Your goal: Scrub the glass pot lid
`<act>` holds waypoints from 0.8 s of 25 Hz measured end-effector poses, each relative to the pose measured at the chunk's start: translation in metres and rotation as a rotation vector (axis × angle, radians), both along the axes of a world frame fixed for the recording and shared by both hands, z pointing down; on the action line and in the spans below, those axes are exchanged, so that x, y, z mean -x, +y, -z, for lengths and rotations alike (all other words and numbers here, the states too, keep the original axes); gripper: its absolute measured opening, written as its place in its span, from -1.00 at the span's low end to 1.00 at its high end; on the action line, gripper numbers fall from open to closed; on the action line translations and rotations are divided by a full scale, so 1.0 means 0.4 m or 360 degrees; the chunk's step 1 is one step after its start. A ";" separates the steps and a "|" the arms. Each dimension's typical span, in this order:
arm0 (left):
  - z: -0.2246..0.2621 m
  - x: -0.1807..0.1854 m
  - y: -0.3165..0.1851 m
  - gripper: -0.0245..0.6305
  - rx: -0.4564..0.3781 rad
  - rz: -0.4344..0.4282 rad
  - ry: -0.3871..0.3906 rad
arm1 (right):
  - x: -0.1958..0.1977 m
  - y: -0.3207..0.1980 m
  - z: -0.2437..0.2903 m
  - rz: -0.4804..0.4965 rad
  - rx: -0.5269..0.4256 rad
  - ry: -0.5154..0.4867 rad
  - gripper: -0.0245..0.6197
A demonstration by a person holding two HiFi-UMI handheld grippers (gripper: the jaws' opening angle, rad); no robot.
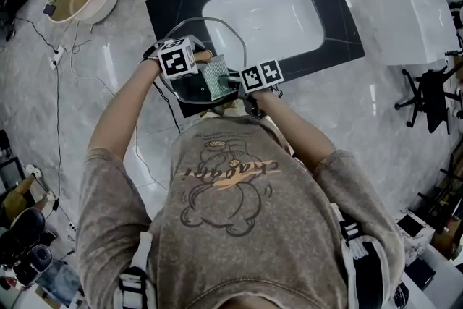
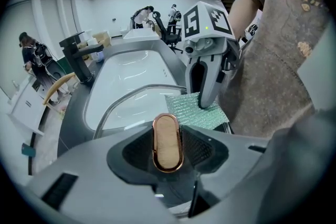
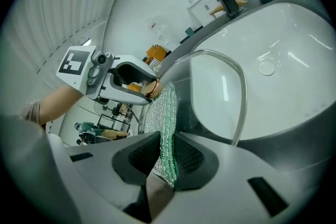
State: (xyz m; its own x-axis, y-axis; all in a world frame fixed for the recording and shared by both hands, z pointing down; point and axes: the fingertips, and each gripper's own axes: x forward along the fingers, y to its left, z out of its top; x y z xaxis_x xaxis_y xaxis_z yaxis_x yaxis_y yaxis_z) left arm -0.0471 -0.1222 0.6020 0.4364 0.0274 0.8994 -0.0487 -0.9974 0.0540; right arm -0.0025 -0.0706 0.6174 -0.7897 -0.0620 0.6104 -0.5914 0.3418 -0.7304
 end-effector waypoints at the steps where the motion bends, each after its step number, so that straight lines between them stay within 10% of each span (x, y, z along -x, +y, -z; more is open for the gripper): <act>1: -0.001 0.000 0.000 -0.40 -0.0001 0.0002 0.0002 | -0.007 -0.004 -0.001 0.0013 -0.0014 0.0018 -0.66; 20: -0.003 0.002 0.001 -0.40 -0.0021 0.0014 0.0016 | -0.077 -0.076 -0.001 0.0292 -0.0197 0.0290 -0.66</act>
